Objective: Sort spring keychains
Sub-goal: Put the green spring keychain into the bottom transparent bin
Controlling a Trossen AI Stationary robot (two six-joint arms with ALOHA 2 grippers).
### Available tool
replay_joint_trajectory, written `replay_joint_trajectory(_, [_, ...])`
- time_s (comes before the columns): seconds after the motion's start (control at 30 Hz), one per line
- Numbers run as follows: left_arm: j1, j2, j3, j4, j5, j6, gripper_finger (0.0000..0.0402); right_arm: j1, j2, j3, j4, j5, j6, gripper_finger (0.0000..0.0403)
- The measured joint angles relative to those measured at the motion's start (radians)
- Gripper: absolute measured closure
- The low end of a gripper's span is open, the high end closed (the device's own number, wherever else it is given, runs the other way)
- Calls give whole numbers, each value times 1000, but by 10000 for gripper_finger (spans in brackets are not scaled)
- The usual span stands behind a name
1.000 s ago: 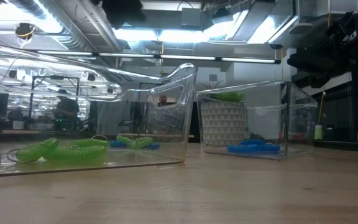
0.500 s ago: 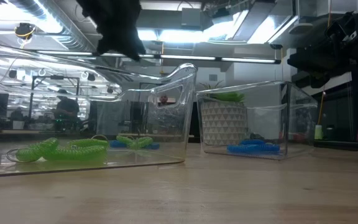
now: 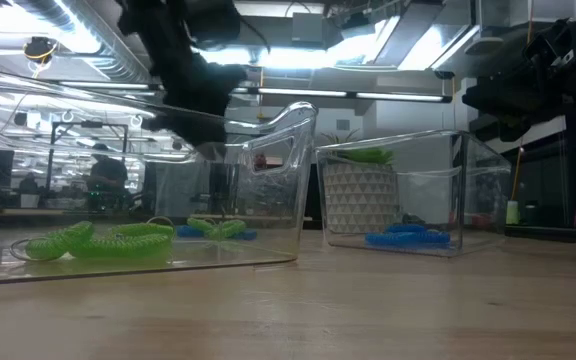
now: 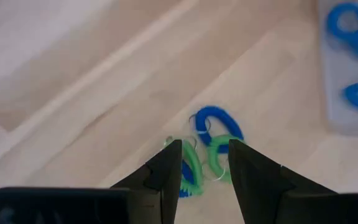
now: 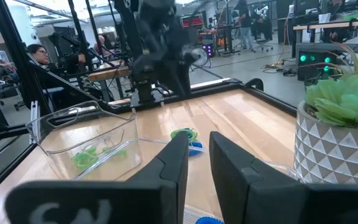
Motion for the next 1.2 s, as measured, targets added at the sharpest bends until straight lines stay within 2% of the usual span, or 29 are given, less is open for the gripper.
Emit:
replay_joint_trajectory(0.2, [8, 109, 0, -1, 65, 41, 276, 0, 0, 0, 0, 0, 0, 336])
replay_joint_trajectory(0.57, [7, 224, 0, -66, 68, 74, 276, 0, 0, 0, 0, 0, 0, 336])
replay_joint_trajectory(0.7, [7, 242, -2, -97, 61, 96, 276, 0, 0, 0, 0, 0, 0, 336])
replay_joint_trajectory(1.2, [7, 248, -3, -34, 62, 98, 276, 0, 0, 0, 0, 0, 0, 336])
